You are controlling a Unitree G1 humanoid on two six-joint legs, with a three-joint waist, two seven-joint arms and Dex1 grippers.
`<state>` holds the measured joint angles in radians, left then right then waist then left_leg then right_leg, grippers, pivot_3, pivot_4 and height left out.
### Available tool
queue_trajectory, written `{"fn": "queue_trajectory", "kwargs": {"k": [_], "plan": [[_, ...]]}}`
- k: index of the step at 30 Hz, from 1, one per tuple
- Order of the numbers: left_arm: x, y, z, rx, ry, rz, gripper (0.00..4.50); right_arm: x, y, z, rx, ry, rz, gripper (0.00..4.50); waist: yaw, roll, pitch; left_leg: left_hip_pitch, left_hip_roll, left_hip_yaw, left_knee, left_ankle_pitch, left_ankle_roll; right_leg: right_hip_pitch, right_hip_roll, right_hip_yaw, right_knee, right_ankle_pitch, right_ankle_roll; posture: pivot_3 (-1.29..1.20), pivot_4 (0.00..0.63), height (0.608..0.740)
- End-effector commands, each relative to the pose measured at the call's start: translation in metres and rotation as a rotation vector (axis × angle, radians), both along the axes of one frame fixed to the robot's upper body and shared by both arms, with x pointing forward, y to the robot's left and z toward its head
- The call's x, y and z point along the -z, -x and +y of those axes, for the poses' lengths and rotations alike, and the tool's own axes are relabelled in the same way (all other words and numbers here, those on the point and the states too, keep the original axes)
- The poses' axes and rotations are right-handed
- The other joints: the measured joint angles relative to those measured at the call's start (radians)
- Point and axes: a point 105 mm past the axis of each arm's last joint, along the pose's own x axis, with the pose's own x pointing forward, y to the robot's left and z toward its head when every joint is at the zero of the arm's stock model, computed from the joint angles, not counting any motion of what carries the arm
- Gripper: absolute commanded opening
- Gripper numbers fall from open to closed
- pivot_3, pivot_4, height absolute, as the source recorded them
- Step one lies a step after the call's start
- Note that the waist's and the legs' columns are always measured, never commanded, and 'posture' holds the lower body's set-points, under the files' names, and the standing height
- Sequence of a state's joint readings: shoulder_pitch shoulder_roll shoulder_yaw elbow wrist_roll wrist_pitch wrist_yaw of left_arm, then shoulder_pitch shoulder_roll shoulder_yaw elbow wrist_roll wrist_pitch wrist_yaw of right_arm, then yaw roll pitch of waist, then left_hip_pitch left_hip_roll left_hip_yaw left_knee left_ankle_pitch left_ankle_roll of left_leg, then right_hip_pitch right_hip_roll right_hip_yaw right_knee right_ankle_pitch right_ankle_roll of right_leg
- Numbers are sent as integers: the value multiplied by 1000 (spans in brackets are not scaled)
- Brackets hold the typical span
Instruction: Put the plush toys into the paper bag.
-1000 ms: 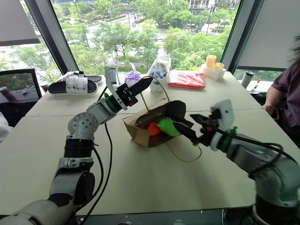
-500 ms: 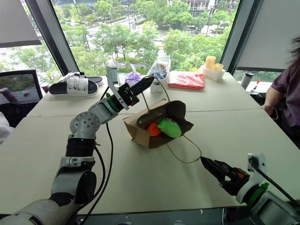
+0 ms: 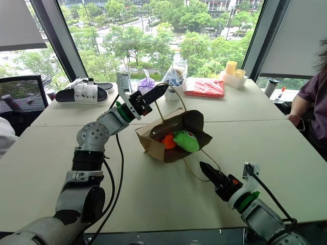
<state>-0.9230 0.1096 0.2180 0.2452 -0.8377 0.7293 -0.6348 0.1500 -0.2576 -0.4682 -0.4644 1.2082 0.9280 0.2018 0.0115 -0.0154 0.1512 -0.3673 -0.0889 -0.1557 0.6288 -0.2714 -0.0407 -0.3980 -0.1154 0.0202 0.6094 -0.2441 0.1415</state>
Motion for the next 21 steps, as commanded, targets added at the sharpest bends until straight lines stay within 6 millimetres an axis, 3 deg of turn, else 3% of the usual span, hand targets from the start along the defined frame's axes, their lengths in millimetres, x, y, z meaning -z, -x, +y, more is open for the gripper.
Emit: {"fn": "queue_trajectory", "kwargs": {"k": [1, 5, 14, 17, 21], "plan": [[-14, 6, 4, -11, 20, -59, 0, -13, 1, -1, -12, -19, -51, 2088, 0, 0, 0, 0, 0, 0, 0, 0, 0, 0, 0, 0, 0, 0, 0, 0, 150, 740], [-16, 6, 6, -17, 23, -64, 0, -23, 4, -9, -11, -42, -67, 62, 0, 0, 0, 0, 0, 0, 0, 0, 0, 0, 0, 0, 0, 0, 0, 0, 150, 740], [-38, 6, 15, -19, -31, -111, 0, -127, 7, -13, -103, -120, -396, 62, -2, 0, 1, -1, 0, 0, 0, 0, 0, 0, 0, -1, 0, 0, 0, 0, 150, 740], [-39, 5, 11, -18, -92, -122, 0, -148, 3, -11, -135, -126, -433, 62, -1, -1, 1, -1, 0, 0, 1, 0, 0, 1, 0, -1, -1, 0, 0, 0, 150, 740], [-20, -7, 7, -61, -158, -82, 0, -154, -1, -6, -158, -137, -427, 62, 2, -1, 1, -1, 0, 0, 0, 0, 1, 1, 0, -1, -2, 0, 0, 0, 150, 740]]}}
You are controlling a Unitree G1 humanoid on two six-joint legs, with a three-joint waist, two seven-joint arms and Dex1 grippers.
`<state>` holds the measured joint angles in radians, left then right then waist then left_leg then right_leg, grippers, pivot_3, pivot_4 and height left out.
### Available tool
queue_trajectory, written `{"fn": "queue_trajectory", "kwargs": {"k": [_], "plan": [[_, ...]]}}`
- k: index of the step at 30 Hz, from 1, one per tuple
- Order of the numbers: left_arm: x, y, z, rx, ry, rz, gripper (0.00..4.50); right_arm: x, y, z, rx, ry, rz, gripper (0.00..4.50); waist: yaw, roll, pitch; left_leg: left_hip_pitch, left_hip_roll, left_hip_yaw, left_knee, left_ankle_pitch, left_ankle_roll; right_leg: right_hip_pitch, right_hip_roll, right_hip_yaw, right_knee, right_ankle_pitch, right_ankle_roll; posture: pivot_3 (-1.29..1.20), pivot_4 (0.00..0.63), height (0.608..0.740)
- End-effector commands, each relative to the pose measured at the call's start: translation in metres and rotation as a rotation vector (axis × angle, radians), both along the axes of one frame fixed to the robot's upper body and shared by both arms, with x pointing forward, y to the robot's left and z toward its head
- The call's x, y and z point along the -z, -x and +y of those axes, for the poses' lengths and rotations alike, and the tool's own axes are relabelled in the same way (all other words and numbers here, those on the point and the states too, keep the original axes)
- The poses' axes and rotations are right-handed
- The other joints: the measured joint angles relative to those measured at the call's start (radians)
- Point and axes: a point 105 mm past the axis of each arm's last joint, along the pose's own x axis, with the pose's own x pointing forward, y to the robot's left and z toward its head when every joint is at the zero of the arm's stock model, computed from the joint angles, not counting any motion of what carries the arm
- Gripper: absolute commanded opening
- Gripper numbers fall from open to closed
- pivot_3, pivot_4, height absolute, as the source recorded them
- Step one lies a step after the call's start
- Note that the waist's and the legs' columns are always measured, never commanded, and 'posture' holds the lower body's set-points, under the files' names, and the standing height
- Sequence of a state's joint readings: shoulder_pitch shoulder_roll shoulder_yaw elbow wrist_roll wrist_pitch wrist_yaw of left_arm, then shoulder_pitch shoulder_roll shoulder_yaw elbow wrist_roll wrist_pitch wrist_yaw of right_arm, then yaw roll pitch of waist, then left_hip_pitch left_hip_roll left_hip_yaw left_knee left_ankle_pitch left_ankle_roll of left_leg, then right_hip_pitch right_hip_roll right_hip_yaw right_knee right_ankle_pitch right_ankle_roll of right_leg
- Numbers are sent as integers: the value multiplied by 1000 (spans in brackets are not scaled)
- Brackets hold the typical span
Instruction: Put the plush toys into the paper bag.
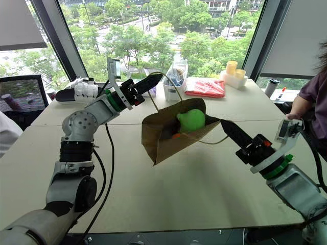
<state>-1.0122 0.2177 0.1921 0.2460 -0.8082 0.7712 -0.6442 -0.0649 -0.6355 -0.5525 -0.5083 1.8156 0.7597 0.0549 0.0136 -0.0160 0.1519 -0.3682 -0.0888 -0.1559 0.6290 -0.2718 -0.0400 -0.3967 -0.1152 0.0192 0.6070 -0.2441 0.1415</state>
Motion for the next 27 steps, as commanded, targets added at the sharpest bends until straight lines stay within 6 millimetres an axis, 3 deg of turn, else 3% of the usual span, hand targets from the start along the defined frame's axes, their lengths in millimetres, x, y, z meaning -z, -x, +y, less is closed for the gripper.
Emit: {"fn": "queue_trajectory", "kwargs": {"k": [1, 6, 7, 8, 10, 16, 17, 21, 27], "plan": [[11, -8, -3, -37, -36, 14, 0, -10, 1, 3, -20, -39, -22, 62, -1, 0, 0, 0, 0, 0, 0, 0, 0, 0, 0, 0, -1, 0, 0, 0, 150, 740], [24, -17, 1, -76, 7, 84, 0, -5, -1, 9, -25, -5, -15, 62, -3, 0, 0, -2, 0, 0, 0, 0, 0, -1, 0, 0, -2, 0, 0, 0, 150, 740], [25, -19, 3, -85, 17, 96, 421, -4, -3, 8, -14, -4, -6, 454, -3, -1, 0, -2, 0, 0, 0, 0, 0, -1, 0, 0, -2, 0, 0, 0, 150, 740], [26, -19, 5, -80, 32, 106, 541, -3, -3, 9, -14, 3, -6, 583, -3, 0, 0, -2, 0, 0, 0, 0, 0, -1, 0, 0, -2, 0, 0, 0, 150, 740], [26, -18, 7, -77, 42, 116, 1264, -1, -2, 10, -22, 13, -9, 1304, -3, 0, 0, -2, 0, 0, 0, 0, 0, -1, 0, 0, -2, 0, 0, 0, 150, 740], [25, -14, 10, -54, 50, 112, 4132, 3, -1, 8, -15, 28, 2, 4230, -1, 0, 0, -2, 0, 0, 0, 0, 0, -1, 0, 0, -2, 0, 0, 0, 150, 740], [26, -10, 12, -27, 42, 100, 4443, 3, 2, 8, -20, 24, -2, 4288, -1, 0, 0, -2, 0, 0, 0, 0, 0, -1, 0, 0, -2, 0, 0, 0, 150, 740], [25, -1, 33, 7, 37, 78, 4443, 2, 20, -3, -32, -56, -46, 4288, -2, 0, 0, -2, 0, -1, 0, 0, 1, -2, 0, 0, -2, 0, 0, 0, 150, 740], [34, 3, 68, -8, 1, 97, 4443, 22, 32, -10, -4, -67, 10, 4288, -4, 0, 0, -1, 0, -1, 0, -1, 1, 0, 1, 1, -2, 0, 0, 0, 150, 740]]}}
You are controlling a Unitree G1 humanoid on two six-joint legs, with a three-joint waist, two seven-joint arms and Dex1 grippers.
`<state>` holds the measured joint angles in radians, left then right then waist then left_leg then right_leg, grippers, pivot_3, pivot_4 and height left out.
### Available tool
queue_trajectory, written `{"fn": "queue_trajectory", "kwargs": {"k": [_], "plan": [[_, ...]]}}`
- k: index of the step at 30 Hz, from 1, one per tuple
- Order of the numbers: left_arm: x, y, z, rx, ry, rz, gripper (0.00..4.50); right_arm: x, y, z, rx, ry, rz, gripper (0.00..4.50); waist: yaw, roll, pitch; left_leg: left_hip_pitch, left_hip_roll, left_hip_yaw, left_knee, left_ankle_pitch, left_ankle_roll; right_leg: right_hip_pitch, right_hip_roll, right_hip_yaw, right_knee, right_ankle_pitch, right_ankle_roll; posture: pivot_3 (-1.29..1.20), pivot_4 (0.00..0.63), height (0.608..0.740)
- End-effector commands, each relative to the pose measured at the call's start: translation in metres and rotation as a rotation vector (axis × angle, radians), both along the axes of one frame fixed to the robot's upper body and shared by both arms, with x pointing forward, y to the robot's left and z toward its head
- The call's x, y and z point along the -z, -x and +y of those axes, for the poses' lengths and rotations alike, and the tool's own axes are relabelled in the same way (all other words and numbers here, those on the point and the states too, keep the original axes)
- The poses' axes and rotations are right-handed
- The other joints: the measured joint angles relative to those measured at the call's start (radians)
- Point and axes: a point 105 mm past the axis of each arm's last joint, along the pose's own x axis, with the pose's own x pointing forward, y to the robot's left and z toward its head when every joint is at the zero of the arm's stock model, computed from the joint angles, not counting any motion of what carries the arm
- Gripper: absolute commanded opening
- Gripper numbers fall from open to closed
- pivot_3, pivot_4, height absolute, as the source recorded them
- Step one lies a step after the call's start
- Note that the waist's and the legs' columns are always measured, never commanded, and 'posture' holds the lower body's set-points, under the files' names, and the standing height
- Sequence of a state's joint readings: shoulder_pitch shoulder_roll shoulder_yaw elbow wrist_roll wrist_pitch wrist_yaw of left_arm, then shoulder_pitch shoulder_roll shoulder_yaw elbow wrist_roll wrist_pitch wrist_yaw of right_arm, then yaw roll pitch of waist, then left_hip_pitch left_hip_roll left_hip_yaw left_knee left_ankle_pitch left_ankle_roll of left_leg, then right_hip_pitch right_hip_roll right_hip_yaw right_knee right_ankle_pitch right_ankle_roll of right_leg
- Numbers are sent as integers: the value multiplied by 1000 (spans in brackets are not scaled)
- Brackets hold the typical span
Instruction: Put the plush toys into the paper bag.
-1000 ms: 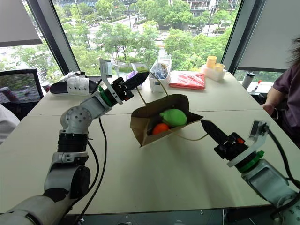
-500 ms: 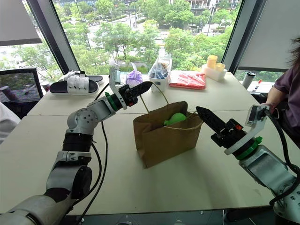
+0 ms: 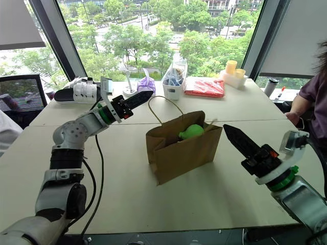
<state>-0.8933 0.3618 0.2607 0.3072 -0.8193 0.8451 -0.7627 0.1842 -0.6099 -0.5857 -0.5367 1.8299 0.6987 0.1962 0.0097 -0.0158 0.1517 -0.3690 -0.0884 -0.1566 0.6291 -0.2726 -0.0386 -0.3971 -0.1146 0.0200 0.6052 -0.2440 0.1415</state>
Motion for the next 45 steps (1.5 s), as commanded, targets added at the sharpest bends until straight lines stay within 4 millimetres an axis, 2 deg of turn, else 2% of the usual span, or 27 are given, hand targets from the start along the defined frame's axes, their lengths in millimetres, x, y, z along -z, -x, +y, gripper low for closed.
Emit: {"fn": "queue_trajectory", "kwargs": {"k": [1, 4, 8, 9, 11, 17, 18, 27, 30, 35, 38, 43, 45], "plan": [[-5, 11, 13, 39, 10, -35, 4443, -8, 9, 6, -19, 5, -58, 4288, 0, 0, 0, 0, 0, 0, 0, 0, 0, 0, 0, 0, 0, 0, 0, 0, 150, 740], [11, 15, 26, 35, -28, -5, 4443, -3, 12, 7, -23, 4, -44, 4288, -1, 0, 0, 1, 0, 0, 0, 0, 0, 0, 0, 0, 0, 0, 0, 0, 150, 740], [44, 44, 30, 126, -121, 41, 4443, 35, 14, 40, -143, 202, 94, 4288, -4, 0, 0, 1, 1, -2, -1, 0, 0, 0, 0, 1, 0, 0, 0, 0, 150, 740], [52, 51, 28, 145, -159, 44, 4498, 40, 12, 46, -159, 223, 107, 4048, -5, 0, 0, 1, 1, -2, -1, 0, 0, -1, 0, 1, 0, 0, 0, 0, 150, 740], [64, 61, 26, 156, -228, 36, 4500, 45, 9, 55, -189, 236, 108, 3498, -3, 0, 0, 1, 1, -2, -1, 0, 0, -1, 0, 1, 0, 0, 0, 0, 150, 740], [69, 68, 11, 96, -367, -92, 4500, 62, -7, 80, -260, 344, 120, 369, 6, 0, 0, -2, 2, -4, 0, 0, 0, 0, -1, 0, -6, -1, -6, 0, 150, 740], [71, 69, 9, 96, -395, -117, 4500, 64, -8, 82, -271, 354, 120, 36, 7, 0, 0, -2, 2, -4, 0, 0, 0, 0, -1, 0, -6, -1, -6, 0, 150, 740], [74, 92, -32, 252, -465, -272, 4500, 69, -37, 91, -282, 407, 112, 36, 3, 1, 0, -3, 1, -3, -2, 0, 0, -1, -1, 0, -7, 1, -3, 0, 150, 740], [71, 94, -38, 285, -436, -271, 4500, 71, -46, 91, -257, 418, 116, 36, 3, 1, 0, -3, 1, -3, -2, 0, 0, -1, 0, 0, -7, 1, -3, 0, 150, 740], [70, 101, -34, 319, -433, -264, 4500, 70, -51, 99, -258, 415, 110, 36, 1, 1, 0, -3, 1, -3, -2, 0, 0, -1, 0, 0, -7, 1, -3, 0, 150, 740], [70, 96, -34, 283, -434, -265, 4500, 70, -49, 104, -273, 405, 105, 36, 1, 1, 0, -3, 1, -3, -2, 0, 0, -1, 0, 0, -6, 1, -2, 0, 150, 740], [78, 85, -46, 212, -463, -266, 4500, 71, -46, 106, -284, 396, 106, 36, 3, 1, 0, -3, 1, -4, -1, 0, 0, 0, 0, 0, -7, 1, -2, 0, 150, 740], [85, 77, -56, 186, -476, -263, 3959, 71, -45, 105, -284, 395, 107, 0, 3, 1, 0, -3, 0, -4, -1, 0, 0, 0, 0, 0, -7, 1, -2, 0, 150, 740]]}}
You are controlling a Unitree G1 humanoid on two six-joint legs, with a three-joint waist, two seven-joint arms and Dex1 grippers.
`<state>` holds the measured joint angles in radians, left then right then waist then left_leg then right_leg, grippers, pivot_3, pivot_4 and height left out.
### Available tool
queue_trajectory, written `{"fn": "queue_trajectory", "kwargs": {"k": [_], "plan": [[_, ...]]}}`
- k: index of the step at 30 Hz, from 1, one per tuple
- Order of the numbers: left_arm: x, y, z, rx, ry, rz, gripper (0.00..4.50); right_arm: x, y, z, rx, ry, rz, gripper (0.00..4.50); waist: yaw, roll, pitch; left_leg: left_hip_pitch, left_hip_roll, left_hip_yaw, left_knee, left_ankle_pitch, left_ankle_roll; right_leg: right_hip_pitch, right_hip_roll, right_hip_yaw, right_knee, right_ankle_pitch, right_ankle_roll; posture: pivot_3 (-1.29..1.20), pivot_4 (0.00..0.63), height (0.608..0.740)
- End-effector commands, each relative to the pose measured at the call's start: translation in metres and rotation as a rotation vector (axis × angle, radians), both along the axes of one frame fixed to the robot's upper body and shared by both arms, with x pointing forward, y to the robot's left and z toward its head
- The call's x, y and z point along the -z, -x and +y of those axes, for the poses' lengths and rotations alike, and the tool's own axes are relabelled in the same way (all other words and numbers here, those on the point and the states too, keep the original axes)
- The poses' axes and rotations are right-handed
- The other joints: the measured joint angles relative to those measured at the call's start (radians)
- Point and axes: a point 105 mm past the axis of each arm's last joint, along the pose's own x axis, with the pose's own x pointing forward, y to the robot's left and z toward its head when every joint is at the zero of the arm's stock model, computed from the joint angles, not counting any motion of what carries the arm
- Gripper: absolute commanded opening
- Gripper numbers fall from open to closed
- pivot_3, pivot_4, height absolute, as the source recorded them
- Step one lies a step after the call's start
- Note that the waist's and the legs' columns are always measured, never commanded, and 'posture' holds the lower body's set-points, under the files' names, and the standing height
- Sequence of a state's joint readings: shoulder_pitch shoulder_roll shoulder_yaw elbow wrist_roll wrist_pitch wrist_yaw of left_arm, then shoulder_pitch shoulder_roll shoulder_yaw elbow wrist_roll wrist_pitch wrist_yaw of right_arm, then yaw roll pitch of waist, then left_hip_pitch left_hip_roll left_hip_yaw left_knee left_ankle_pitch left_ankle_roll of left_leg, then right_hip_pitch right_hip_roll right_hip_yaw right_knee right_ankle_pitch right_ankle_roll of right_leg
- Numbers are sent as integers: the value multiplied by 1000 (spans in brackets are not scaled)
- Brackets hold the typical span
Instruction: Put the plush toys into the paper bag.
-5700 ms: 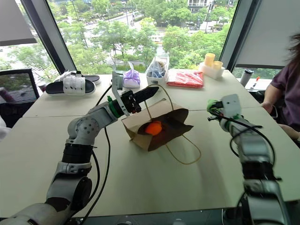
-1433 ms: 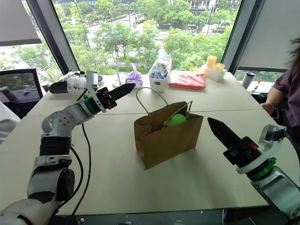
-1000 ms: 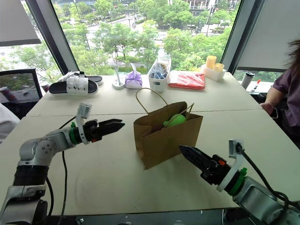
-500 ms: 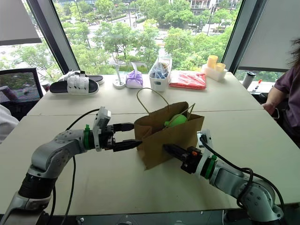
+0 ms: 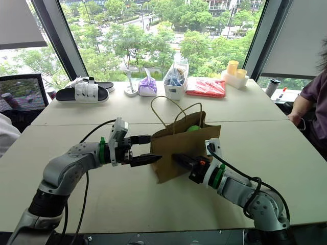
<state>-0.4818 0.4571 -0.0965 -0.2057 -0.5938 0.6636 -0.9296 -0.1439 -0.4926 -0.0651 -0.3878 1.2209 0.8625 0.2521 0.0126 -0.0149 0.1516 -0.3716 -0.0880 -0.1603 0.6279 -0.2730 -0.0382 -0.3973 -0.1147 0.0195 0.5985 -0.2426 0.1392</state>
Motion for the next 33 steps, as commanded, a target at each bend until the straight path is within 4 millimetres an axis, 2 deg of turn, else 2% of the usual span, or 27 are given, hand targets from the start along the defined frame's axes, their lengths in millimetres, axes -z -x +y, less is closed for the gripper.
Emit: {"fn": "queue_trajectory", "kwargs": {"k": [1, 8, 9, 15, 21, 25, 30, 33], "plan": [[1, -9, -14, -27, -13, -51, 3618, -10, 3, 1, -12, -8, -43, 0, 0, 0, 0, 0, 0, 0, 0, 0, 0, 0, 0, 0, 0, 0, 0, 0, 150, 740], [1, -17, -23, -17, 19, -64, 231, -10, 10, 1, -19, -14, -42, 0, -2, 0, 0, 0, 0, 0, 0, 0, 0, -1, 0, 0, 1, 0, 0, 0, 150, 740], [0, -17, -24, -16, 22, -69, 53, -10, 13, 2, -32, -16, -44, 0, -1, 0, 0, 0, 0, 0, 0, 0, 0, -1, 0, 0, 1, 0, 0, 0, 150, 740], [-20, -17, -29, 57, 49, -127, 53, -12, 37, 2, -104, -43, -35, 0, 0, 0, 0, 0, 0, 0, 1, 0, 0, 0, 0, -1, 0, 0, 0, 0, 150, 740], [-40, -19, -24, 255, 34, -155, 53, -5, 60, 4, -193, -29, 8, 0, -3, 0, 0, 0, 0, 3, 1, 0, 0, 0, 0, -1, 1, 0, 0, 0, 150, 740], [-29, -41, -23, 351, -100, -176, 53, 2, 70, 4, -214, -11, 39, 0, 0, 0, 0, 0, 0, 3, 1, 0, 0, 1, 1, -2, 1, 0, 0, 0, 150, 740], [-14, -68, -30, 356, -172, -200, 53, 7, 79, 2, -169, -5, 57, 0, 0, -1, 0, 0, -1, 3, 2, 0, 1, 2, 1, -3, -1, 0, 1, 0, 150, 740], [-9, -75, -32, 355, -208, -206, 53, 7, 86, 1, -141, -3, 65, 0, 0, -2, 0, -1, -1, 1, 2, -1, 1, 1, 0, -5, -1, 1, 2, 0, 150, 740]]}}
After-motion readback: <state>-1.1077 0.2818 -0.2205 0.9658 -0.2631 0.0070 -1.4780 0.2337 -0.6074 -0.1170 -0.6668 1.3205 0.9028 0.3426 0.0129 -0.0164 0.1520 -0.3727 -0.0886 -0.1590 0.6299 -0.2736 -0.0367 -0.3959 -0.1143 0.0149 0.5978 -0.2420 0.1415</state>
